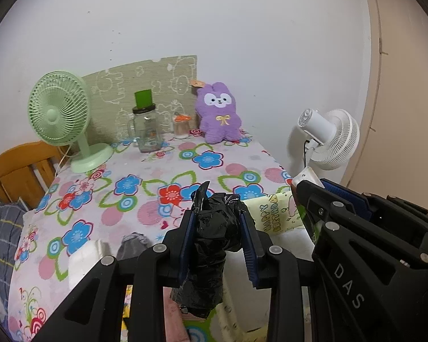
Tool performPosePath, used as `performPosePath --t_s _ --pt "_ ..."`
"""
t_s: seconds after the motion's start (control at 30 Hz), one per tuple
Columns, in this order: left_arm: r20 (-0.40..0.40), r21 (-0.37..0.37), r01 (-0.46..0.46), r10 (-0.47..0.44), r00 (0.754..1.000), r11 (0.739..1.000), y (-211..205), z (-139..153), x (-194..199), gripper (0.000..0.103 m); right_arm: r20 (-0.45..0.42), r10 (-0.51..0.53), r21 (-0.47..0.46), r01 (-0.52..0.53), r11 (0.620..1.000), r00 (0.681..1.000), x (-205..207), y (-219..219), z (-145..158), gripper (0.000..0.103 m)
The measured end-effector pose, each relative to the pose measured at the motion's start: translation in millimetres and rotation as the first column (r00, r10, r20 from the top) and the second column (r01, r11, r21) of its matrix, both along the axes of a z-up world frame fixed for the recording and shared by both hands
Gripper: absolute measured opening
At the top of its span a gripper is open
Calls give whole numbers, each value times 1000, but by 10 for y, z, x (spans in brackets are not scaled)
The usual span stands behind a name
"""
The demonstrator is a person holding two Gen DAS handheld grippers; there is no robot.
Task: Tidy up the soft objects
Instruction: 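Lift the black cloth with the left tool while the right tool carries the tissue pack toward the gift box, then open the left tool over the gift box while the right tool drops the tissue pack inside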
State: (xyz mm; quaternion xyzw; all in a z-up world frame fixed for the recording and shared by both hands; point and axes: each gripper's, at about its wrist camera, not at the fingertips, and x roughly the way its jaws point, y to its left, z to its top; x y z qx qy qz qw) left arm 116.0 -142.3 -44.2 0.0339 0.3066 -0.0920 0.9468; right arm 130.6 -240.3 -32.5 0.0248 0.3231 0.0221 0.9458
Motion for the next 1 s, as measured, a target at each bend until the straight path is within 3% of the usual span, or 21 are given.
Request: performPosePath --t_s 0.43,0.57,0.77,1.0 --pt "-51 -6 88 -88 995 996 -315 -181 260 32 -32 -66 -21 65 998 997 213 -296 -167 17" --pt "-67 6 100 -99 993 995 -372 -252 322 37 -48 -81 -28 79 996 996 268 -350 -238 17" --pt "-125 -4 116 -116 985 993 -407 -365 396 48 -77 -90 -32 88 996 993 334 -381 -346 17" --pt "-124 -11 128 -129 984 992 -421 -344 360 75 -114 -75 -5 74 997 991 374 -374 -380 22"
